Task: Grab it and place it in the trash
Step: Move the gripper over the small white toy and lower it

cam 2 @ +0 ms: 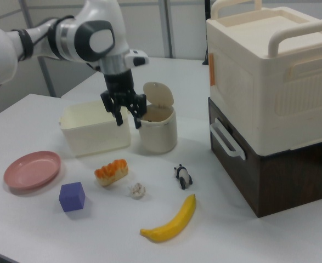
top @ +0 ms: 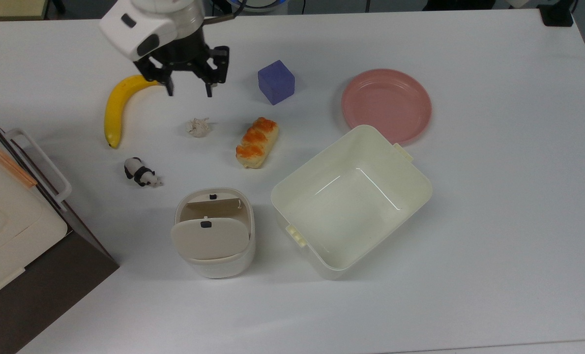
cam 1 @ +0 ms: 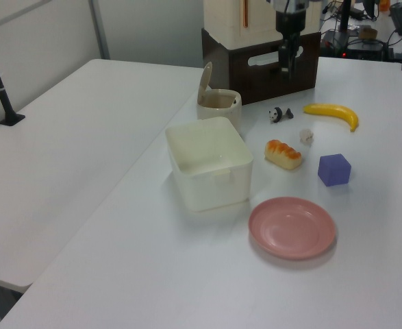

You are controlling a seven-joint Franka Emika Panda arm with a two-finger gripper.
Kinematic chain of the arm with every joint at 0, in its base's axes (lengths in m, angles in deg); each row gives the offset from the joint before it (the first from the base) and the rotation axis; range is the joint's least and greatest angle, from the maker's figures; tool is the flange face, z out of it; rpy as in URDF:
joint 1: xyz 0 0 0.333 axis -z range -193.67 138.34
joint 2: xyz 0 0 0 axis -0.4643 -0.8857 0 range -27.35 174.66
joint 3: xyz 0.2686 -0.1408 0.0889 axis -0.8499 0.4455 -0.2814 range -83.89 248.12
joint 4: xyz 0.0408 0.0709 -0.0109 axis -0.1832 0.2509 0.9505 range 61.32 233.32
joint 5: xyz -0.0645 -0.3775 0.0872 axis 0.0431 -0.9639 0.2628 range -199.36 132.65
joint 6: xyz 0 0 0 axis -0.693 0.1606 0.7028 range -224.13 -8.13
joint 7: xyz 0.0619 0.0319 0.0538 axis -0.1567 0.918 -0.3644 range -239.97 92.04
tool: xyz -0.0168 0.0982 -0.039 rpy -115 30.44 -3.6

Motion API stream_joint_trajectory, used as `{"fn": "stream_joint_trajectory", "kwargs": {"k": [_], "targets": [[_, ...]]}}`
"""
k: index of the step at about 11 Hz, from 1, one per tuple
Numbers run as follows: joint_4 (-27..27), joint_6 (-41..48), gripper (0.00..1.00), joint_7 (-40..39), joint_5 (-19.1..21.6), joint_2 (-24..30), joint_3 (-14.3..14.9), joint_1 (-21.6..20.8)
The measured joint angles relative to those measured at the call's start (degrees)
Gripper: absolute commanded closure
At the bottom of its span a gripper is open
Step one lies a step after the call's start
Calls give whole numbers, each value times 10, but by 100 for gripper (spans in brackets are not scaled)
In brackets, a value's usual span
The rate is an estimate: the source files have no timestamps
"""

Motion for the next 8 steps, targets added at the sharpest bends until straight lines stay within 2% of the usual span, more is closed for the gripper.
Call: {"fn": "stream_joint_trajectory", "kwargs": {"k": [2,8], "targets": [[34,0,0,-26,-24,-1,1,17],[109,-28,0,-47,-38,-8,1,20]]}}
